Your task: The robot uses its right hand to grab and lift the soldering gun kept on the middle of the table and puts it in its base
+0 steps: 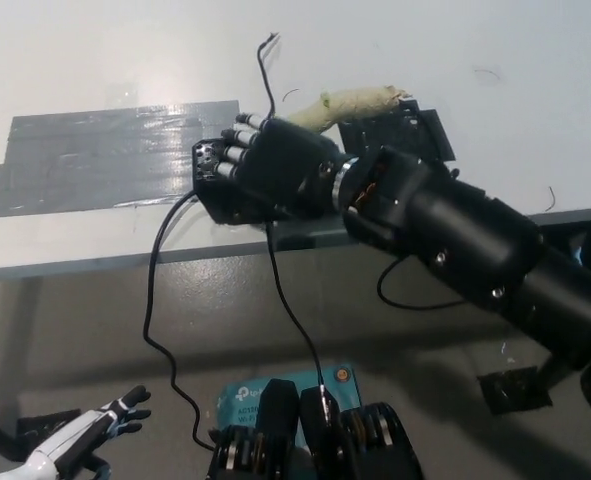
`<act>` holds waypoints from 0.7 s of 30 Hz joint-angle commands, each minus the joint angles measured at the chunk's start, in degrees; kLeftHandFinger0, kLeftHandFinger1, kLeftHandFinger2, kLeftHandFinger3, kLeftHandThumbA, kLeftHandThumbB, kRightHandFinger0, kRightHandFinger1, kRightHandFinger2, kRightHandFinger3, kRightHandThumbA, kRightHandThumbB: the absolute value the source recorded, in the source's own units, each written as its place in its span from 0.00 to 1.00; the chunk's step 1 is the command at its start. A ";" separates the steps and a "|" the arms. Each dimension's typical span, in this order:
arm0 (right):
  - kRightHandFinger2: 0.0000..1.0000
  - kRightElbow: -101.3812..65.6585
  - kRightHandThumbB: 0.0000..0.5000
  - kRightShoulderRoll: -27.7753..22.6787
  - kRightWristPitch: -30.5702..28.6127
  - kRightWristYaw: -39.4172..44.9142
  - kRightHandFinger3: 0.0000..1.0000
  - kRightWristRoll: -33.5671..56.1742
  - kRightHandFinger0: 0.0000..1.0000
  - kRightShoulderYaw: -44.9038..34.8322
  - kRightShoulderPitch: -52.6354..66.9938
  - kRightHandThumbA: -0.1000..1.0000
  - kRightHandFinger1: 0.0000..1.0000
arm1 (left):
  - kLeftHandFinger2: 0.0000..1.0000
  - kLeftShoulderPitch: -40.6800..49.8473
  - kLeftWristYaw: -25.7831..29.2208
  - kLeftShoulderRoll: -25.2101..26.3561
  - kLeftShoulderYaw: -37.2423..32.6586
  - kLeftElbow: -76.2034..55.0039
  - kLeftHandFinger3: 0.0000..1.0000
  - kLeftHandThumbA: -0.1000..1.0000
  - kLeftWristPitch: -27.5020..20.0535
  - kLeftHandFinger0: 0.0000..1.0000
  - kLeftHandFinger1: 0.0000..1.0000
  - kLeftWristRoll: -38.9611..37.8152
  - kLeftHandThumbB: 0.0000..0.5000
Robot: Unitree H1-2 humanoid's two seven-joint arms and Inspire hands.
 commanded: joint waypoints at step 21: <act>1.00 -71.60 0.83 -27.36 27.80 17.03 1.00 31.19 1.00 -34.88 45.08 0.35 1.00 | 1.00 2.89 0.08 2.26 3.92 0.90 1.00 1.00 -3.10 1.00 1.00 -1.75 0.40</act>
